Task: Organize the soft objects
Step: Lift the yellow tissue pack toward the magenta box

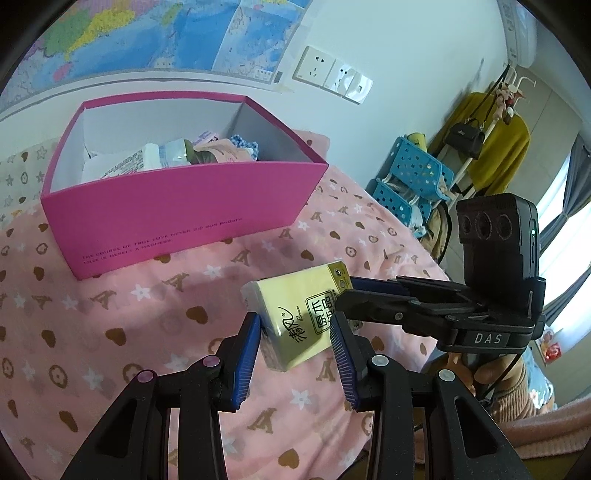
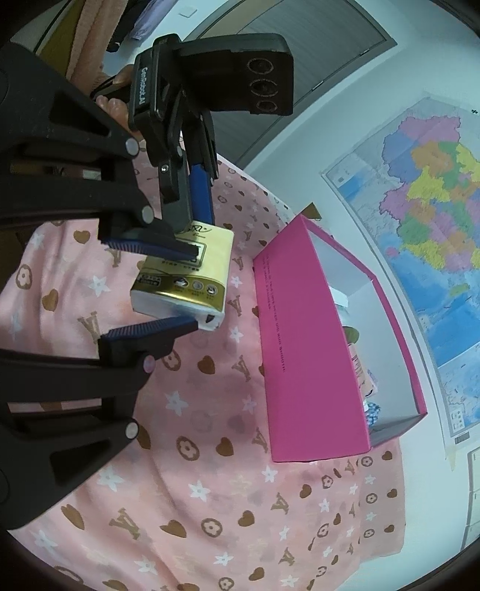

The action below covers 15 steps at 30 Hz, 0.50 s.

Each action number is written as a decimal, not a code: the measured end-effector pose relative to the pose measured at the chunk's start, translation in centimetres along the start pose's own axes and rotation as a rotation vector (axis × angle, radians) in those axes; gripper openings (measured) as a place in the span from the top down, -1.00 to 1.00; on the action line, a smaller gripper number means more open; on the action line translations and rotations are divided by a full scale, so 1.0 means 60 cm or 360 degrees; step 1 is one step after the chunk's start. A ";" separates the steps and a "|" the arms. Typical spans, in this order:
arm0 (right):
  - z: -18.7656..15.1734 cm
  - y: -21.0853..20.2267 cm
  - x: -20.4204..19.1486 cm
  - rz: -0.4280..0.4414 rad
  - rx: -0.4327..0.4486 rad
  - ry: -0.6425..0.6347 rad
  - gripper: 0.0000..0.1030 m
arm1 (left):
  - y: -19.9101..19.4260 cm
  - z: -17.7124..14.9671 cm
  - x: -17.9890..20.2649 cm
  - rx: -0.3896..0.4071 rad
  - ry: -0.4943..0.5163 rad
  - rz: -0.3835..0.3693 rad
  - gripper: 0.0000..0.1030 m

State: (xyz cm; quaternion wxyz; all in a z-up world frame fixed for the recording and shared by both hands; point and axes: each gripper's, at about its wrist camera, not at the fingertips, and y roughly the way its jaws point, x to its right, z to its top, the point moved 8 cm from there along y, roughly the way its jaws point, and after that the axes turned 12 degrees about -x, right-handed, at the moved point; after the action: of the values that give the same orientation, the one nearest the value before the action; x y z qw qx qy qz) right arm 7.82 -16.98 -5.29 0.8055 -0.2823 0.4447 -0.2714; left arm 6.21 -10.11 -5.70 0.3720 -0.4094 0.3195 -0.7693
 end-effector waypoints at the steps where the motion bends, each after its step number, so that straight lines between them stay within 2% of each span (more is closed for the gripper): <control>1: 0.003 0.000 -0.001 0.0002 0.0001 -0.0002 0.32 | -0.001 0.001 0.000 0.0004 0.0001 0.0002 0.26; 15: 0.021 -0.015 -0.008 -0.0026 0.0042 -0.0059 0.32 | -0.009 0.019 -0.001 0.0044 0.0014 0.0015 0.26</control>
State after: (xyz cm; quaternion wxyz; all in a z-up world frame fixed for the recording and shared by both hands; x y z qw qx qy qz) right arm 8.54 -17.01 -3.80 0.8150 -0.2802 0.4239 -0.2784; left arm 7.07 -9.99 -4.76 0.3798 -0.3993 0.3126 -0.7737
